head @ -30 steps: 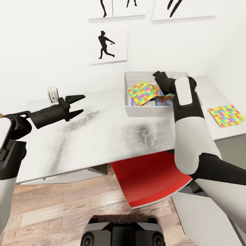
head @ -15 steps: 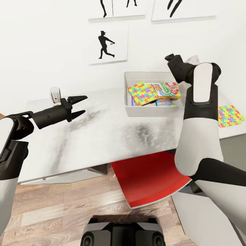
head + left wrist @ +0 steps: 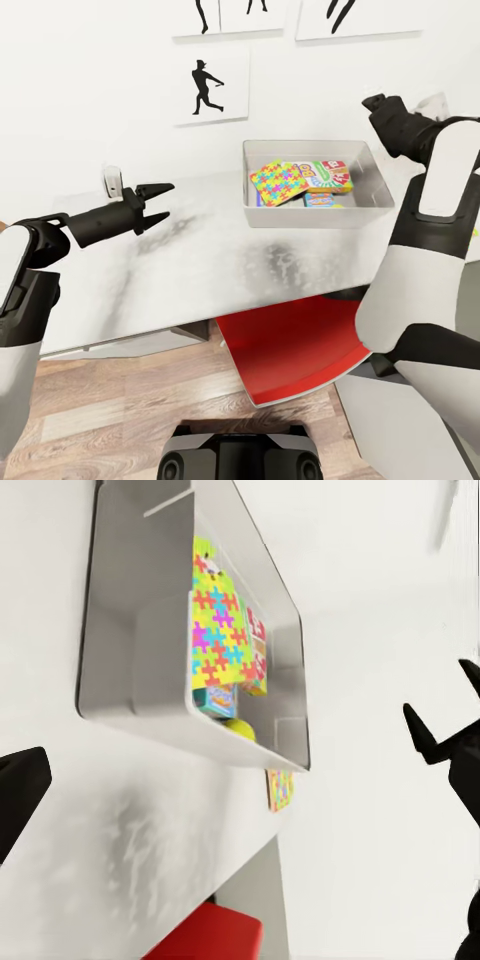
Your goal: Put all the toys in the child's room - the three board games (two on the bed and one on the table), the two jigsaw puzzles on the table, and the tennis ball on the table - inside the toy box on the table in the child's room.
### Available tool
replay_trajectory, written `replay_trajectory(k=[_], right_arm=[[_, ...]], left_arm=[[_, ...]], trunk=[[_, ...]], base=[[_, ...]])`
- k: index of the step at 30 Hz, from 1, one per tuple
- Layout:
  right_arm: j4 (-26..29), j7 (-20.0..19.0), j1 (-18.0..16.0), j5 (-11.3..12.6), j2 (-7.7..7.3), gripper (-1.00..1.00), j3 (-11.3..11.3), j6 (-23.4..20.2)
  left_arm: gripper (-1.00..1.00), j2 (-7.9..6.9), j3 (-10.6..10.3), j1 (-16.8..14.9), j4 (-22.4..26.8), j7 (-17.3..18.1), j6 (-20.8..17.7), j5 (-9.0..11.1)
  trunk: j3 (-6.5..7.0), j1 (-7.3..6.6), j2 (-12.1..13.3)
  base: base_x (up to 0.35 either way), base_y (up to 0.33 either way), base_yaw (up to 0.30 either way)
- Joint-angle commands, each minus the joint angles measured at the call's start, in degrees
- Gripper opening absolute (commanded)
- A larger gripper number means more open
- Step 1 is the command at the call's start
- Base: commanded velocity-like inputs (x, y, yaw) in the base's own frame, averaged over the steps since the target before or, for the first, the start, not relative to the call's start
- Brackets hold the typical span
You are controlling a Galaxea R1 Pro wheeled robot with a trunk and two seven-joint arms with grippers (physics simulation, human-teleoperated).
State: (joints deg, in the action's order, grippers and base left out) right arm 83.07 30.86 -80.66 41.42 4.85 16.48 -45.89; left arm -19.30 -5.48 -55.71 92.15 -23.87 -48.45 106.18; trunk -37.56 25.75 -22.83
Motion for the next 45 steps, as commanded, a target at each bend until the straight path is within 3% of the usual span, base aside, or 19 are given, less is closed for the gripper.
replay_trajectory(k=[1,3,4,7,10,11,16,17,18,21,22,27,28,33,34,35,39,45], right_arm=[[2.2,0.4,1.3,1.0,-1.02,1.00,0.1,-1.7],[4.8,-0.5,4.4,2.0,-3.73,1.00,0.2,-5.1],[4.8,-0.5,4.4,2.0,-3.73,1.00,0.2,-5.1],[7.1,-4.6,8.9,4.0,-8.71,1.00,0.8,-8.7],[8.3,-11.9,13.9,6.2,-13.40,1.00,1.3,-10.5],[8.3,-11.9,13.9,6.2,-13.40,1.00,1.3,-10.5],[9.1,-23.0,24.3,7.7,-20.09,1.00,2.3,-11.7],[9.2,-24.6,26.3,7.9,-21.43,1.00,2.7,-11.8],[9.2,-24.6,26.3,7.9,-21.43,1.00,2.7,-11.8],[9.3,-28.5,31.7,8.3,-25.10,1.00,4.6,-12.0],[9.3,-28.5,31.7,8.3,-25.10,1.00,4.6,-12.0],[9.4,-35.4,39.6,8.7,-28.83,1.00,10.0,-12.5],[9.4,-35.4,39.6,8.7,-28.83,1.00,10.0,-12.5],[9.5,-43.1,47.6,8.8,-32.94,1.00,17.5,-14.0],[9.5,-44.4,49.3,8.8,-33.88,1.00,19.0,-14.1],[9.5,-44.4,49.3,8.8,-33.88,1.00,19.0,-14.1],[9.5,-49.2,56.1,8.9,-36.73,1.00,24.4,-14.1],[9.5,-53.1,61.8,8.9,-37.94,1.00,27.1,-14.1]], left_arm=[[1.00,0.30,0.0,-0.6,0.0,-0.9,0.0,0.6],[1.00,1.16,-0.1,-2.2,0.0,-1.9,0.0,0.6],[1.00,1.16,-0.1,-2.2,0.0,-1.9,0.0,0.6],[1.00,2.99,-0.2,-5.5,0.0,-4.5,0.0,0.9],[1.00,5.70,-1.0,-9.5,0.0,-9.0,0.0,2.4],[1.00,5.70,-1.0,-9.5,0.0,-9.0,0.0,2.4],[1.00,10.93,-4.5,-16.5,-0.5,-18.7,0.2,5.0],[1.00,12.05,-5.1,-17.8,-0.8,-20.4,0.3,5.3],[1.00,12.05,-5.1,-17.8,-0.8,-20.4,0.3,5.3],[1.00,15.52,-6.1,-21.6,-1.8,-24.7,0.4,5.9],[1.00,15.52,-6.1,-21.6,-1.8,-24.7,0.4,5.9],[1.00,20.23,-6.8,-26.2,-2.9,-29.8,0.5,6.2],[1.00,20.23,-6.8,-26.2,-2.9,-29.8,0.5,6.2],[1.00,23.42,-7.2,-28.4,-4.0,-31.9,0.7,6.0],[1.00,23.79,-7.2,-28.6,-4.5,-32.1,0.8,6.0],[1.00,23.79,-7.2,-28.6,-4.5,-32.1,0.8,6.0],[1.00,24.67,-7.3,-29.1,-6.2,-32.6,1.0,5.8],[1.00,25.02,-7.3,-29.5,-7.1,-32.8,1.1,5.6]], trunk=[[-0.09,0.04,-0.1],[-0.10,0.04,-0.1],[-0.10,0.04,-0.1],[-0.11,0.04,-0.1],[-0.11,0.04,-0.1],[-0.12,0.04,-0.1],[-0.12,0.04,-0.1],[-0.12,0.04,-0.1],[-0.12,0.04,-0.1],[-0.12,0.04,-0.1],[-0.12,0.04,-0.1],[-0.12,0.04,-0.1],[-0.12,0.04,-0.1],[-0.12,0.04,-0.1],[-0.12,0.04,-0.1],[-0.12,0.04,-0.1],[-0.11,0.04,-0.1],[-0.01,0.04,-0.1]], base=[[0.000,0.000,0.000],[0.000,0.000,0.000],[0.000,0.000,0.000],[0.000,0.000,0.000],[0.000,0.000,0.000],[0.000,0.000,0.000],[0.000,0.000,0.000],[0.000,0.000,0.000],[0.000,0.000,0.000],[0.000,0.000,0.000],[0.000,0.000,0.000],[0.000,0.000,0.000],[0.000,0.000,0.000],[0.000,0.000,0.000],[0.000,0.000,0.000],[0.000,0.000,0.000],[0.000,0.000,-0.019],[0.000,0.000,-0.129]])
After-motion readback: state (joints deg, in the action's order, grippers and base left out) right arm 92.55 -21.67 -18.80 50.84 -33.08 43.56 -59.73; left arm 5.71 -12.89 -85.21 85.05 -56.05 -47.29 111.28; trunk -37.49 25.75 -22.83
